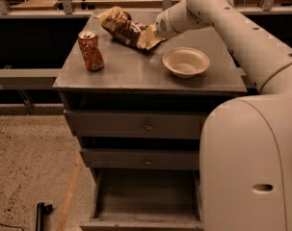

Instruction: Move brown chip bag near coke can

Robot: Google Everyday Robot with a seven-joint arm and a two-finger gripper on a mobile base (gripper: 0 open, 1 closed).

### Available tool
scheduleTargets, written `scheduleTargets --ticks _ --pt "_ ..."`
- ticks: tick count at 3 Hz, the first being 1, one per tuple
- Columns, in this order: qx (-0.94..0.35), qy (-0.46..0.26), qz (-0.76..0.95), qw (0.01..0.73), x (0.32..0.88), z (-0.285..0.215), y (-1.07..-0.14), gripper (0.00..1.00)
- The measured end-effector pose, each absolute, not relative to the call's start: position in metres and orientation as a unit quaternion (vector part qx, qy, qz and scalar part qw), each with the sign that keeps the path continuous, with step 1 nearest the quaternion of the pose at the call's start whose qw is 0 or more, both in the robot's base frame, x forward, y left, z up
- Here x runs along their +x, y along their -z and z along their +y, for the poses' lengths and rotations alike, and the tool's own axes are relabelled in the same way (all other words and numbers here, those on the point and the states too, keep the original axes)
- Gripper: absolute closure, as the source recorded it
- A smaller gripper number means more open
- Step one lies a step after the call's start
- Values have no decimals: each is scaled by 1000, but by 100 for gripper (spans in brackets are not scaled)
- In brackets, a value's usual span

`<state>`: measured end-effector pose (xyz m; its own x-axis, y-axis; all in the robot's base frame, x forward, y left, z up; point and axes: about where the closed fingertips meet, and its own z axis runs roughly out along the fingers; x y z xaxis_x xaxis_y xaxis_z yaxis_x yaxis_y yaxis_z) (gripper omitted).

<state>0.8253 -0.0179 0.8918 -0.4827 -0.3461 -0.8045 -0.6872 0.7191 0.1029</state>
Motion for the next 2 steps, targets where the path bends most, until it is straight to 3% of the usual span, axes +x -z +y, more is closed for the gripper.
scheduleTargets --ticks 2 --pt "-293 -304 835 353 770 31 -888 100"
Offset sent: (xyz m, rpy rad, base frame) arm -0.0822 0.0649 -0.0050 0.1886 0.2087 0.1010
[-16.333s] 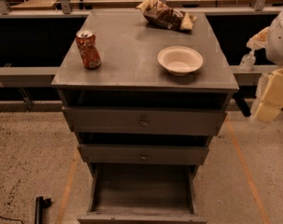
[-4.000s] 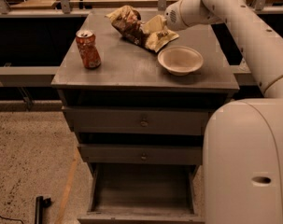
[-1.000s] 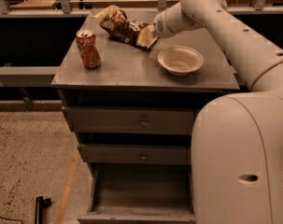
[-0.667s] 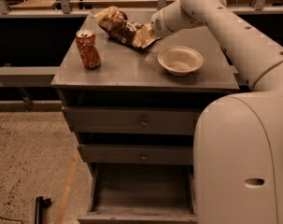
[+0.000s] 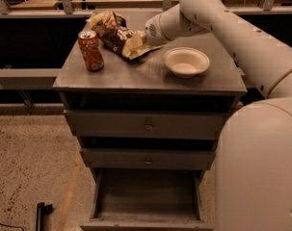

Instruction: Move brown chip bag near coke can

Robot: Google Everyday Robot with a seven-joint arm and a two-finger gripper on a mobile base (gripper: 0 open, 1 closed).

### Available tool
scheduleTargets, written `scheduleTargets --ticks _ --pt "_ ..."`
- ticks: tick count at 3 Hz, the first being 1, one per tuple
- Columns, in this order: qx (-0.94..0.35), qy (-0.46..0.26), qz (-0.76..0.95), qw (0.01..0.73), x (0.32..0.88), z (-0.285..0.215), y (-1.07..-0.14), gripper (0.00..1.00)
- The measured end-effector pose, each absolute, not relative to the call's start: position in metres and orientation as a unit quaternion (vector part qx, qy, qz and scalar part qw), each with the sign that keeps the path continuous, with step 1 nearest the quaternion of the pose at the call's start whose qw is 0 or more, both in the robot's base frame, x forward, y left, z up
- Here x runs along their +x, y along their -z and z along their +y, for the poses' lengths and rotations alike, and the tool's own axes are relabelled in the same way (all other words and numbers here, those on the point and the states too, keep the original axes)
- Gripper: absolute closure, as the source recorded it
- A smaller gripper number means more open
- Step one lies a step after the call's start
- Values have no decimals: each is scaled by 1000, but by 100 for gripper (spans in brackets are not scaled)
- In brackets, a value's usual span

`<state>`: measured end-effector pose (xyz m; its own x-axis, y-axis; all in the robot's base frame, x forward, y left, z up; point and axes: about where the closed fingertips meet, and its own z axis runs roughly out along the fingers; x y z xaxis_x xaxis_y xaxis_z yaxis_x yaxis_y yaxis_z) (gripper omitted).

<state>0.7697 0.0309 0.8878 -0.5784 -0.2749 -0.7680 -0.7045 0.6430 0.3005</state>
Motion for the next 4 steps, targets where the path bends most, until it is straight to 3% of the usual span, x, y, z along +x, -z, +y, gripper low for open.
scheduleTargets --ticks 1,2,4 --pt "-282 -325 838 335 749 44 -882 100" --pt "-262 -331 845 328 738 45 -878 83" --pt "-245 -305 846 361 751 20 -889 36"
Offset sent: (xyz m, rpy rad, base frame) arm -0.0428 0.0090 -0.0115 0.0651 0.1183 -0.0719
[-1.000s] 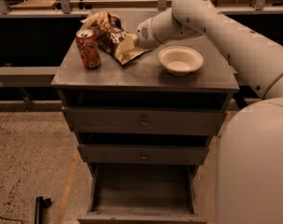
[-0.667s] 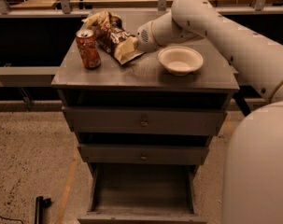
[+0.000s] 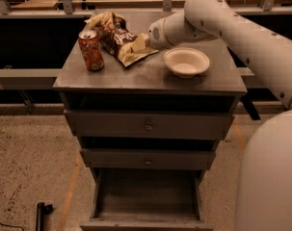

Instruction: Move brown chip bag near coke can

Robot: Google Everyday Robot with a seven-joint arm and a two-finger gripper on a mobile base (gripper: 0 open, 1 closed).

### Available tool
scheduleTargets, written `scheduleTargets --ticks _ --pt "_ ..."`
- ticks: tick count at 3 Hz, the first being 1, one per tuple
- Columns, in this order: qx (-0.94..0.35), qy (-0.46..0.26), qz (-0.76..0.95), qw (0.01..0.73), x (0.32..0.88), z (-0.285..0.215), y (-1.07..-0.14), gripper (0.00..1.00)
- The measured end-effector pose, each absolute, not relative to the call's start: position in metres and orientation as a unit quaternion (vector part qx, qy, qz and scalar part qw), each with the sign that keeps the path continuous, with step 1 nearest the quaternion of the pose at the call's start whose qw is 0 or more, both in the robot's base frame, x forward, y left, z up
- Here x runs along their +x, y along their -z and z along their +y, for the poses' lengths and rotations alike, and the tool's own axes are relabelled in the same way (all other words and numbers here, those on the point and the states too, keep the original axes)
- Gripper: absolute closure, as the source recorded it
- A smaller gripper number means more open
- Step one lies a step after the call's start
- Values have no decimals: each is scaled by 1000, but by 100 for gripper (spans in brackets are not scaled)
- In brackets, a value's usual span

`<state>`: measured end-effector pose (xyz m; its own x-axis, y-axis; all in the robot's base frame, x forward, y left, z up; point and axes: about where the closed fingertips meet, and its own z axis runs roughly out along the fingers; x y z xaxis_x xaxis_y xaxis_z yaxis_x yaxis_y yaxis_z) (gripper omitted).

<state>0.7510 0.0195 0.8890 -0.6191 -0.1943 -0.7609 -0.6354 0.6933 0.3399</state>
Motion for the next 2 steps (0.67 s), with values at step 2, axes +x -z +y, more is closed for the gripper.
scheduleTargets --ticks 2 --pt "-230 -241 803 494 768 -69 -957 0"
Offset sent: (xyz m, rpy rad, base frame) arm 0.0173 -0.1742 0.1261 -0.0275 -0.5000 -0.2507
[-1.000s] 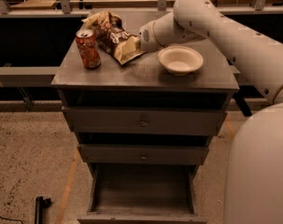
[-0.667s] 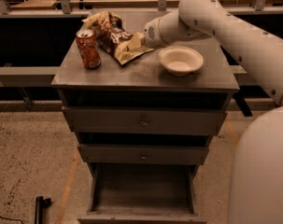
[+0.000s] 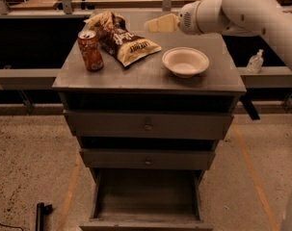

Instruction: Move brown chip bag near coke can

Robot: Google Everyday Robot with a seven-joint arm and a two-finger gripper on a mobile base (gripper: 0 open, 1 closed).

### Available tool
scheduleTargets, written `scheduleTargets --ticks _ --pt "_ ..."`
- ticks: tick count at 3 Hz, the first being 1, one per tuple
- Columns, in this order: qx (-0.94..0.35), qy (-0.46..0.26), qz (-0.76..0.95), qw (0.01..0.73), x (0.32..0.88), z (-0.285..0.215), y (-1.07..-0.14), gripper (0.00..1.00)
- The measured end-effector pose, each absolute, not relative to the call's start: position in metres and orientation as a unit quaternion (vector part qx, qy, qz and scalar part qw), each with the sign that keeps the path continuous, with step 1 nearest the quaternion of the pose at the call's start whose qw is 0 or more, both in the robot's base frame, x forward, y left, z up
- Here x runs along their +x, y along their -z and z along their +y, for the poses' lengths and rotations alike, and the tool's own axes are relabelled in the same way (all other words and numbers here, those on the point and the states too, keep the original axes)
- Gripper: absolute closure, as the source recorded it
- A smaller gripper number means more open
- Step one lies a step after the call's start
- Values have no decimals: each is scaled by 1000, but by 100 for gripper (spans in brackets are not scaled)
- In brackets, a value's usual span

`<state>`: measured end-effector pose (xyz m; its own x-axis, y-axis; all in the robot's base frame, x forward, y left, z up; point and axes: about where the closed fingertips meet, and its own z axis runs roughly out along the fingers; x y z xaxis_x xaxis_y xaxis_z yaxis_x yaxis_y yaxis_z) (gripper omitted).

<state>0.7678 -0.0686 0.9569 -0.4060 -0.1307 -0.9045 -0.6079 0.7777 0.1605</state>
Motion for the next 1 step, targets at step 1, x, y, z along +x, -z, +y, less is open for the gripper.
scheduleTargets --ticks 1 --pt "-227 -231 799 506 770 -82 -960 0"
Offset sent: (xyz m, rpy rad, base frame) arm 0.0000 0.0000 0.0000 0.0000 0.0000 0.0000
